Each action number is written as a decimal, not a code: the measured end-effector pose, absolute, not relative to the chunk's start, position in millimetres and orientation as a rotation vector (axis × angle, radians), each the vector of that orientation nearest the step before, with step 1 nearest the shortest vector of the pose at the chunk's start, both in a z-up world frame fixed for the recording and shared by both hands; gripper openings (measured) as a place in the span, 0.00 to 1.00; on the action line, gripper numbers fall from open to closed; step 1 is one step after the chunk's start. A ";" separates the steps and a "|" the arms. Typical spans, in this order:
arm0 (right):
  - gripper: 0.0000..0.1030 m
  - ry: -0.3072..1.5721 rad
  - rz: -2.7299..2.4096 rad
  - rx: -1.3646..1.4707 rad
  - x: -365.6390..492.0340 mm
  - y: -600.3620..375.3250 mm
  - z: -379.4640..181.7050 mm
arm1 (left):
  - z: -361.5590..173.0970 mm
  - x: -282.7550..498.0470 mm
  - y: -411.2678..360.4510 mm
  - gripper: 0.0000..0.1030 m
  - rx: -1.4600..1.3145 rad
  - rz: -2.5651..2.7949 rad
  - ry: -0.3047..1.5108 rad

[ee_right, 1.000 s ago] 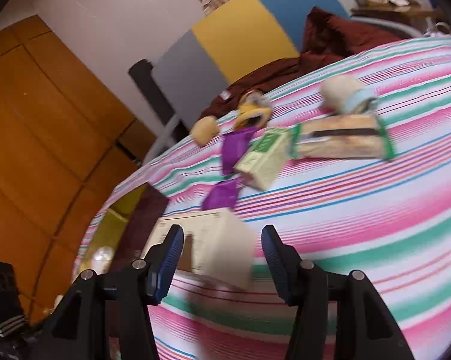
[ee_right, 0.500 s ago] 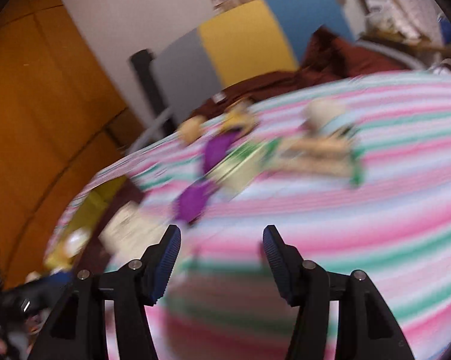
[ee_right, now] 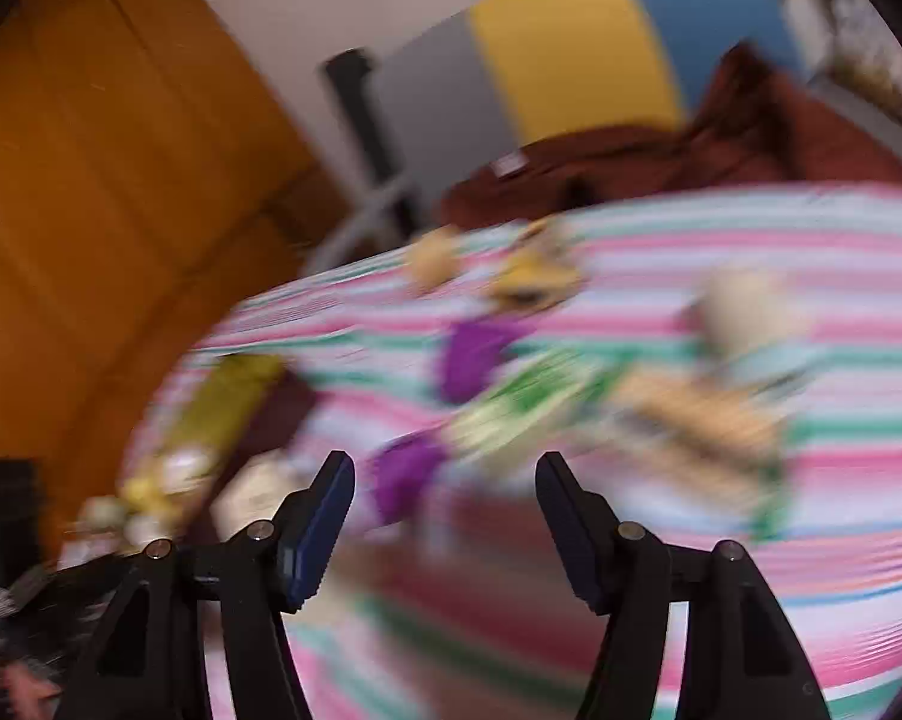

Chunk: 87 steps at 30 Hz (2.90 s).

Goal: Organize objects
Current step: 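Grasp the white box with the left gripper while the right gripper grasps the cracker packet, then carry the white box into the gold tray and open the left gripper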

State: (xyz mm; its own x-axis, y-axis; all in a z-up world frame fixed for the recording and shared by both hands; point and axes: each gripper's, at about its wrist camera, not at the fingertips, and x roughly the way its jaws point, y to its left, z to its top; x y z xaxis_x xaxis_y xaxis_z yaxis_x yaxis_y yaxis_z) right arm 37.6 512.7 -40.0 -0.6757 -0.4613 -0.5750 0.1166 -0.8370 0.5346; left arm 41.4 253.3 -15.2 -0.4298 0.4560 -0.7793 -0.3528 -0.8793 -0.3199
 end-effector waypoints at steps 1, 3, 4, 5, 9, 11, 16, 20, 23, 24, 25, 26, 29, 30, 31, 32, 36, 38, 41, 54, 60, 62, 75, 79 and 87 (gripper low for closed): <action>0.63 -0.707 -2.457 1.043 35.7 506.3 -47.2 | -14.5 40.5 253.2 1.00 -1.303 2.313 -0.160; 0.63 -0.742 -2.395 1.057 33.3 492.3 -58.0 | -11.5 41.8 250.6 1.00 -1.290 2.333 -0.181; 0.63 -0.742 -2.385 1.075 31.5 486.5 -63.6 | -9.3 43.5 248.1 1.00 -1.279 2.345 -0.194; 0.63 -0.744 -2.372 1.095 30.2 481.6 -69.1 | -5.9 45.2 244.9 1.00 -1.260 2.360 -0.208; 0.62 -0.744 -2.269 1.148 39.6 455.8 -82.0 | 2.2 47.8 233.5 1.00 -1.233 2.416 -0.247; 0.62 -0.704 -2.241 1.148 54.6 441.6 -81.6 | 2.1 45.5 232.1 1.00 -1.244 2.429 -0.252; 0.62 -0.570 -2.308 1.107 82.9 443.6 -64.8 | -8.0 39.0 247.6 1.00 -1.317 2.398 -0.185; 0.63 -0.243 -2.657 1.104 70.5 484.7 -38.2 | -18.2 34.2 271.7 1.00 -1.374 2.381 -0.041; 0.62 0.142 -2.738 1.225 40.6 501.2 -35.4 | -26.7 29.3 286.0 1.00 -1.405 2.369 0.016; 0.63 0.189 -2.734 1.248 32.6 504.1 -36.0 | -28.8 28.3 288.3 1.00 -1.410 2.371 0.022; 0.62 0.226 -2.718 1.273 24.5 508.2 -38.5 | -30.2 27.3 289.5 1.00 -1.409 2.372 0.021; 0.62 0.251 -2.689 1.294 19.6 511.0 -40.1 | -31.2 26.0 289.5 1.00 -1.406 2.382 0.027; 0.62 0.343 -2.652 1.363 -5.6 517.3 -52.9 | -35.2 21.5 287.3 1.00 -1.426 2.388 0.036; 0.62 0.349 -2.641 1.397 -13.8 518.9 -61.0 | -36.9 19.6 286.7 1.00 -1.437 2.387 0.035; 0.63 0.345 -2.637 1.425 -18.5 522.3 -67.0 | -38.5 17.9 285.5 1.00 -1.447 2.385 0.030; 0.63 0.326 -2.625 1.452 -20.1 527.6 -70.8 | -40.1 16.2 284.9 1.00 -1.455 2.376 0.023; 0.63 0.199 -2.631 1.439 -14.9 539.7 -74.3 | -42.9 13.3 286.5 1.00 -1.458 2.367 0.030; 0.64 0.154 -2.618 1.469 -13.2 540.0 -78.0 | -45.0 12.2 289.3 1.00 -1.463 2.361 0.050; 0.65 -0.046 -2.599 1.476 1.3 541.4 -80.8 | -47.9 9.6 291.6 1.00 -1.477 2.357 0.057; 0.45 -0.352 -2.855 1.464 41.4 521.1 -77.0 | -53.2 3.7 299.3 1.00 -1.463 2.404 0.199; 0.45 -0.379 -2.991 1.385 72.4 485.7 -77.0 | -66.4 7.4 305.2 0.93 -1.464 2.455 0.433; 0.45 -0.350 -3.020 1.368 75.9 479.3 -76.1 | -64.4 11.7 303.4 0.85 -1.431 2.457 0.441; 0.44 -0.266 -3.087 1.334 79.6 470.2 -76.3 | -38.6 27.5 277.8 0.50 -1.358 2.338 0.197; 0.44 -0.238 -3.097 1.335 79.3 468.3 -76.6 | -21.9 33.3 273.2 0.50 -1.293 2.348 0.185; 0.44 -0.205 -3.109 1.342 78.5 466.0 -76.7 | -0.7 20.9 237.1 0.50 -1.247 2.398 0.124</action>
